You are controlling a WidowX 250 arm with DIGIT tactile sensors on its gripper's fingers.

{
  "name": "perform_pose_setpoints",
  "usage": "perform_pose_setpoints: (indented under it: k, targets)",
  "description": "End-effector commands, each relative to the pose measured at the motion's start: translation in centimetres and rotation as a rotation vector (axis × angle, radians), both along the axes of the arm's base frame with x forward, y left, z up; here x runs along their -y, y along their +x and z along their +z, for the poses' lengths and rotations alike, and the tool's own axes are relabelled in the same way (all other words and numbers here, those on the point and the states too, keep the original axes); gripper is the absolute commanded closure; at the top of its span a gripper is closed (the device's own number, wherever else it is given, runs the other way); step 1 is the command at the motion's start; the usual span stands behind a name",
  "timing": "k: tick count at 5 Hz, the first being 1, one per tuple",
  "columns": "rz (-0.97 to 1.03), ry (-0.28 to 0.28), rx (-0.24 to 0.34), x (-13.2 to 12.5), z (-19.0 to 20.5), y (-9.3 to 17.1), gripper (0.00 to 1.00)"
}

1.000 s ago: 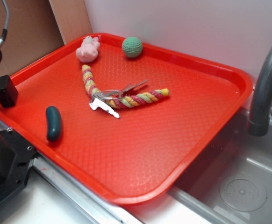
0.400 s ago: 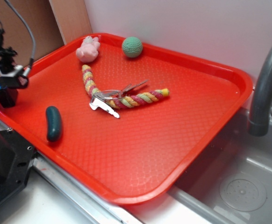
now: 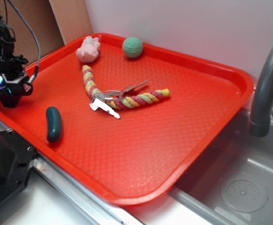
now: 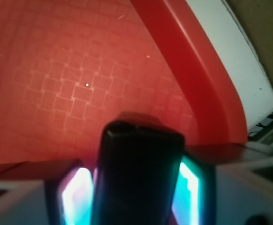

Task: Grab the black box.

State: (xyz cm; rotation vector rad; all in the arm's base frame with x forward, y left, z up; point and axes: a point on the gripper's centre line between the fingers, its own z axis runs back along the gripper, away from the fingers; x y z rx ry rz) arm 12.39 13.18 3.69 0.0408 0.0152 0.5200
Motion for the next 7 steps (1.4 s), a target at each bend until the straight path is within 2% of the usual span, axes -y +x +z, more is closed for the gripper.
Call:
perform_pose_setpoints:
  k: [1, 2, 3, 4, 5, 6, 7]
  targets:
    - [-0.158, 0.031, -0.072, 0.5, 4.1, 0.7, 1.0]
    - [-0.224, 0.027, 0.039, 0.4, 8.8, -0.6, 1.0]
    - [-0.291, 0.072, 0.116, 2.2, 13.7, 0.7, 1.0]
    - [-0.356, 0.129, 0.206, 4.7, 18.0, 4.7, 1.0]
    - [-0.516, 0.097, 0.158, 7.7, 17.6, 8.5, 1.0]
    - [-0.58, 0.043, 0.1, 9.2, 16.7, 10.1, 1.0]
    - [-0.578, 0.012, 0.094, 9.4, 16.2, 10.0, 1.0]
